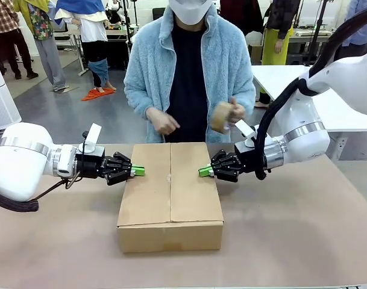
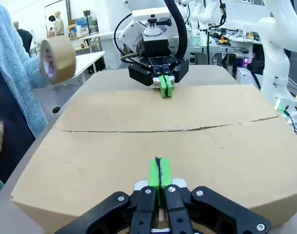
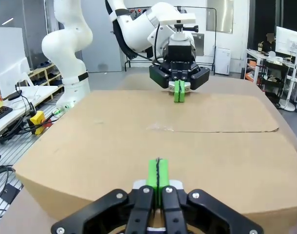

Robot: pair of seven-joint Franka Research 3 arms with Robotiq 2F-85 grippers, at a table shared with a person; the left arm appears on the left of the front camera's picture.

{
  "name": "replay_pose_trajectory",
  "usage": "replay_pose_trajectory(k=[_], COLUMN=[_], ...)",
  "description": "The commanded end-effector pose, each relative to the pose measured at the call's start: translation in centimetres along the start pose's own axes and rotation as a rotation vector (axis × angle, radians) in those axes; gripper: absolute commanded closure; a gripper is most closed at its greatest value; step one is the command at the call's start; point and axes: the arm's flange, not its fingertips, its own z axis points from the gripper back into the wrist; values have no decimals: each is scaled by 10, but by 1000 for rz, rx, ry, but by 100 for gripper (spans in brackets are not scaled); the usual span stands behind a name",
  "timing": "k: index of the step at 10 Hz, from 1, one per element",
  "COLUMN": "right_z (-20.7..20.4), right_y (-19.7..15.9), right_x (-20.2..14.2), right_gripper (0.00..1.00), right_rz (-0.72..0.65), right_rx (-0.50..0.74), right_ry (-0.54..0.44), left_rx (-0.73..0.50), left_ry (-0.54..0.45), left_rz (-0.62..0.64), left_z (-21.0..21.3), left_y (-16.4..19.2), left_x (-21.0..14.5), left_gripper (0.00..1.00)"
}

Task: Wrap the clocks to prevent damage.
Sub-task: Push the right (or left) flap of the Package Box to close it.

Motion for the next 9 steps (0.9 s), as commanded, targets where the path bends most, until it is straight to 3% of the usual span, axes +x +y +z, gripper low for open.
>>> replay_pose_trajectory(k=[1,2,3,9], right_z=[-1,6,1,1], right_y=[-7,-7,0,0], right_x=[-21,-27,-2,-2], right_gripper=[99,99,99,99], right_rz=[-59,-92,-15,-15], right_rx=[-10,11,0,0], right_ry=[52,61,-1,-1], left_rx=[3,3,3,3], left_ry=[9,9,9,9], left_rz=[-1,-1,-1,-1], left_z=[-1,-1,-1,-1], left_y=[-1,-1,-1,-1], left_x=[-5,-5,-5,-5], left_gripper=[100,100,100,100])
